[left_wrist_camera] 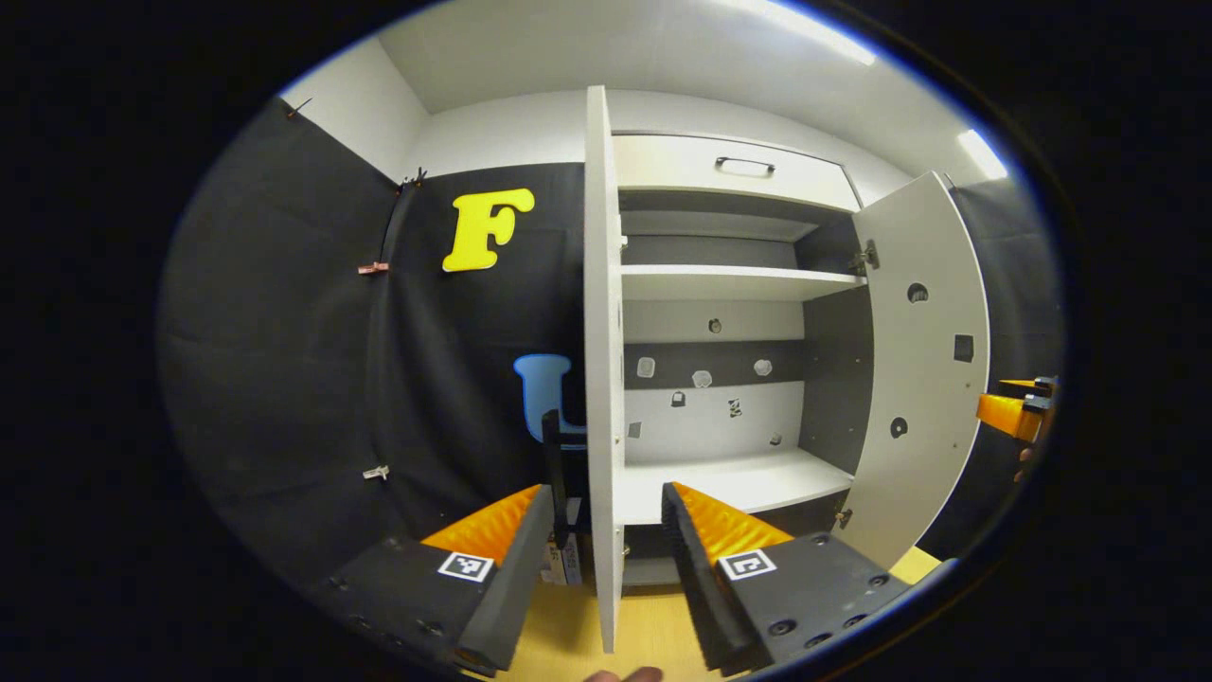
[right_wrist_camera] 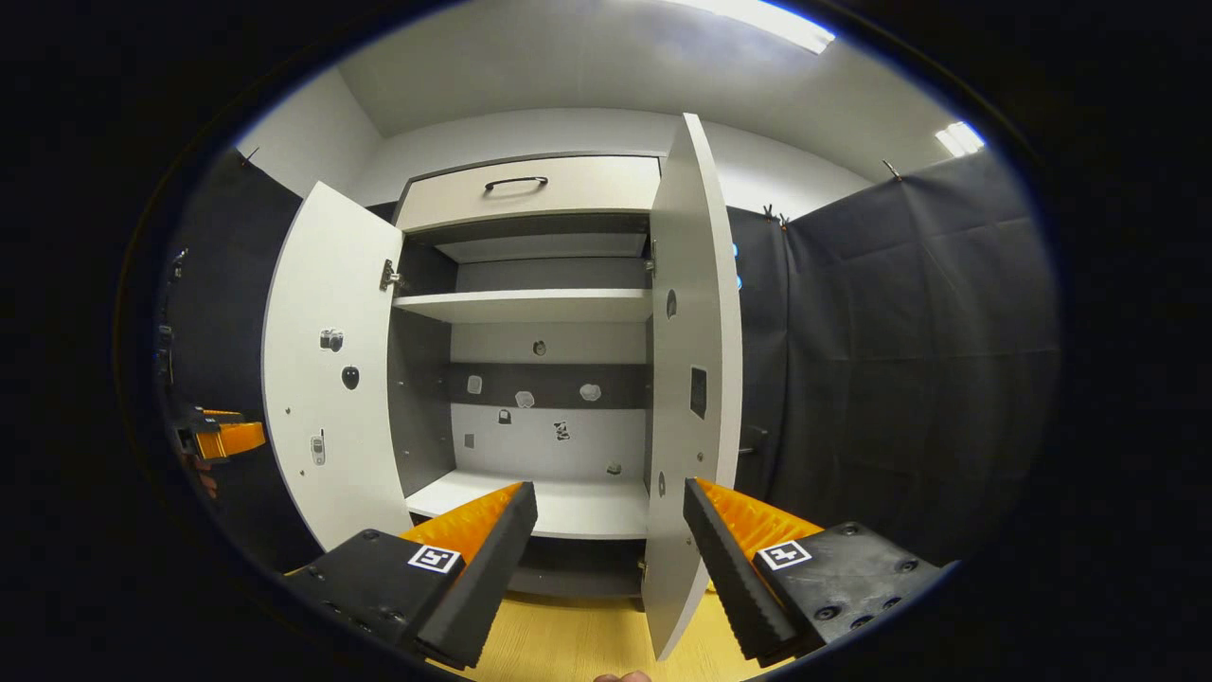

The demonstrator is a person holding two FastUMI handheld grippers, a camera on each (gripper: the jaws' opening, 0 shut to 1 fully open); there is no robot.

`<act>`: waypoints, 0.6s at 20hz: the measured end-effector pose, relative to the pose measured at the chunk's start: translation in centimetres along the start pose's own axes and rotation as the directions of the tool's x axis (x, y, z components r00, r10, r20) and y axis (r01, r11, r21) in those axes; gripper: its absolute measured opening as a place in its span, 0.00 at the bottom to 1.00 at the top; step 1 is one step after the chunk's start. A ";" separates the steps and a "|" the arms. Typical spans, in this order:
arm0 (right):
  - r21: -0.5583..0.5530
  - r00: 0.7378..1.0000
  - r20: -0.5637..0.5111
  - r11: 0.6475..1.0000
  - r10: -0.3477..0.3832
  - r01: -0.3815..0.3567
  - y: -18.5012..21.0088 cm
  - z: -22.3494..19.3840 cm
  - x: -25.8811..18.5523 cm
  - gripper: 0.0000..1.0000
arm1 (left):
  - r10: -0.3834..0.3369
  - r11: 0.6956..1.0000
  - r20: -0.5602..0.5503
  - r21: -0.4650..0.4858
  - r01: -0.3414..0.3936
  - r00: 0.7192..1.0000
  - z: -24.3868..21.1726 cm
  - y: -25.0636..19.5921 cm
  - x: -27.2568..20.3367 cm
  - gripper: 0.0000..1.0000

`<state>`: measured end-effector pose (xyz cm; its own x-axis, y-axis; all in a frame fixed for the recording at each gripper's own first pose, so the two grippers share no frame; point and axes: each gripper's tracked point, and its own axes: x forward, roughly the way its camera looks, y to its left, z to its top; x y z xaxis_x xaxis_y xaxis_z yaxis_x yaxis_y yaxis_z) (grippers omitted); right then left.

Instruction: Open the right door of the double-door shoe cabinet with the right hand, and open the left door with the left hand.

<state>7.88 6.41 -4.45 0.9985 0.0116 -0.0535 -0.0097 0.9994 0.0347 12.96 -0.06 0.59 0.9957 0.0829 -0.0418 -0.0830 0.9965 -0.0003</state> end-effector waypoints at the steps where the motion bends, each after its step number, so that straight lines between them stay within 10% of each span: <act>1: 0.001 1.000 0.000 1.000 -0.009 0.009 -0.3 0.0 0.1 0.98 | -0.009 1.000 0.012 -0.007 0.009 1.000 0.4 -0.9 -0.3 0.86; 12: 0.017 1.000 0.014 1.000 -0.012 0.012 -2.2 0.7 -0.2 0.98 | -0.098 0.991 0.041 -0.089 0.102 0.994 1.1 -10.5 -1.6 0.96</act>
<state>7.78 4.14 -3.78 0.9992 -0.0013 -0.0396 0.0033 0.9987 0.0508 12.31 -10.67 1.72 0.9999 -0.0154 -0.0001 0.0154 0.9955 -0.0936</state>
